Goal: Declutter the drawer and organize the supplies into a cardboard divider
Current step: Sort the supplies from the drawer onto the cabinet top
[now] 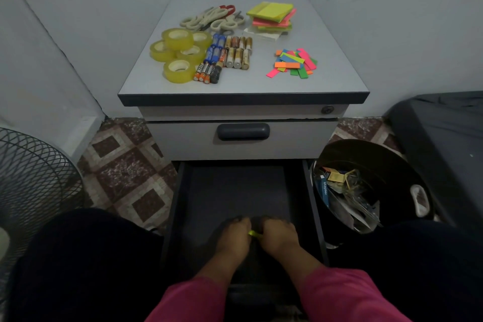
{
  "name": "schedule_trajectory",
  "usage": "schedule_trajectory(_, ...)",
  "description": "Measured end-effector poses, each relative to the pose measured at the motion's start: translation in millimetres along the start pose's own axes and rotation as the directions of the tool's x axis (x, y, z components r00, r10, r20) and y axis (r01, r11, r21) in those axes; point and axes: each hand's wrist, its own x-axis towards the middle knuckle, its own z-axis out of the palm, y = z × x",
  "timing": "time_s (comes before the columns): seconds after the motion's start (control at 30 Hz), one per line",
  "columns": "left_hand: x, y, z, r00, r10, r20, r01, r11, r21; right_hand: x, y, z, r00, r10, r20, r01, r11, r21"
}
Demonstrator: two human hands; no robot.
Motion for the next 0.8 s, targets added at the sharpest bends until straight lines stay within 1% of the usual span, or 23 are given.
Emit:
schedule_trajectory(0.2,1,-1,-4,1.000,-0.009,0.010,0.010,0.996,-0.086,1,2,-1,1.000,-0.016,-0.007,0.015,0.999,-0.036)
schedule_trajectory(0.33,0,-3,-6,1.000,-0.011,0.004,0.011,0.995,-0.101,0,1,-3,0.999,-0.036,0.006,0.036,0.998,-0.044)
schedule_trajectory(0.4,-1,-6,-6,1.000,-0.006,0.003,0.007,0.997,-0.074,0,2,-2,1.000,-0.023,0.017,0.024,0.999,-0.038)
schedule_trajectory(0.57,-2,-9,-13,0.999,-0.036,-0.009,0.035,0.996,-0.084,-1,5,-5,1.000,0.013,0.020,-0.013,1.000,-0.019)
schedule_trajectory(0.7,-1,-3,-18,0.998,-0.059,-0.038,0.052,0.986,-0.155,-2,7,-7,0.999,0.038,0.029,-0.038,0.999,-0.004)
schedule_trajectory(0.8,0,3,-14,0.998,-0.058,-0.026,0.052,0.979,-0.195,-3,7,-6,0.998,0.044,0.050,-0.044,0.999,-0.002)
